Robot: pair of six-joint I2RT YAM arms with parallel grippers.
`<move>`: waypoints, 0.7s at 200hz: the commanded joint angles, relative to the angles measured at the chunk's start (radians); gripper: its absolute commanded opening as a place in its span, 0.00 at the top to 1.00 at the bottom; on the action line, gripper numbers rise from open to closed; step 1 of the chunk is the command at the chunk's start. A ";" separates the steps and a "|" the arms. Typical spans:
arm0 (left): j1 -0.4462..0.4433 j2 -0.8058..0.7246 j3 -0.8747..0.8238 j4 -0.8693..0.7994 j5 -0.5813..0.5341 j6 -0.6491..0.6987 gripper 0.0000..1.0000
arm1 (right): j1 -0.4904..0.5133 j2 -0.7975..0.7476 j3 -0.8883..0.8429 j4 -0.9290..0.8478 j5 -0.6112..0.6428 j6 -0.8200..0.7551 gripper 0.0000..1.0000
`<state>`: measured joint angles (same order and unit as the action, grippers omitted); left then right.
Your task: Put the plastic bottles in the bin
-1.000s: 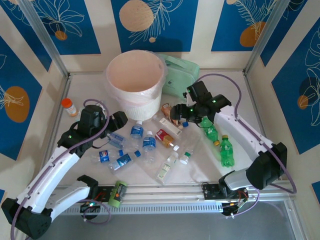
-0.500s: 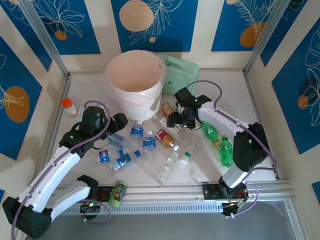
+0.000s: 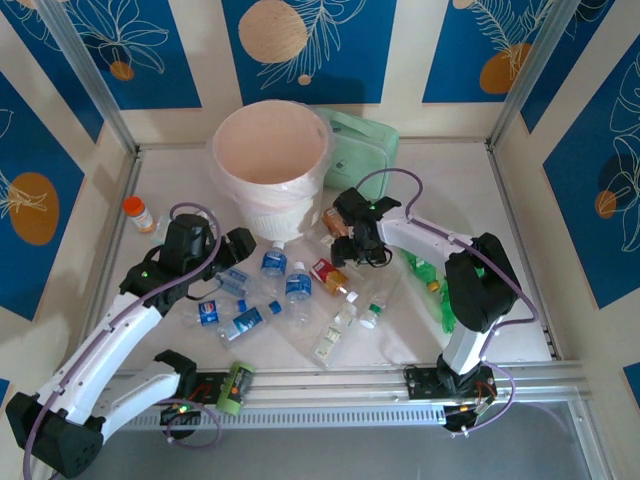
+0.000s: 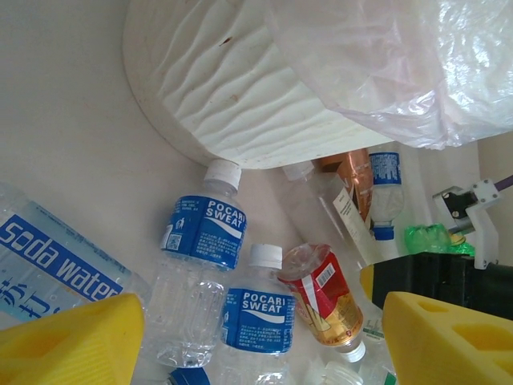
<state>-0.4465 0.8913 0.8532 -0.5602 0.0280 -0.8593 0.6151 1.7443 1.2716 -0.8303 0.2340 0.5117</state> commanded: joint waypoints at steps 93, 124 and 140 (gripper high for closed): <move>-0.003 -0.013 -0.016 0.031 0.029 -0.010 0.23 | 0.024 0.154 0.087 -0.061 0.001 -0.063 0.19; -0.003 -0.016 -0.015 0.028 0.028 -0.011 0.22 | 0.019 0.172 0.097 -0.064 -0.016 -0.071 0.19; -0.003 -0.015 -0.016 0.029 0.029 -0.012 0.23 | 0.018 0.174 0.096 -0.065 -0.018 -0.073 0.22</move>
<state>-0.4465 0.8913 0.8421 -0.5552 0.0380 -0.8597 0.6327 1.8950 1.3575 -0.8677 0.2394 0.4557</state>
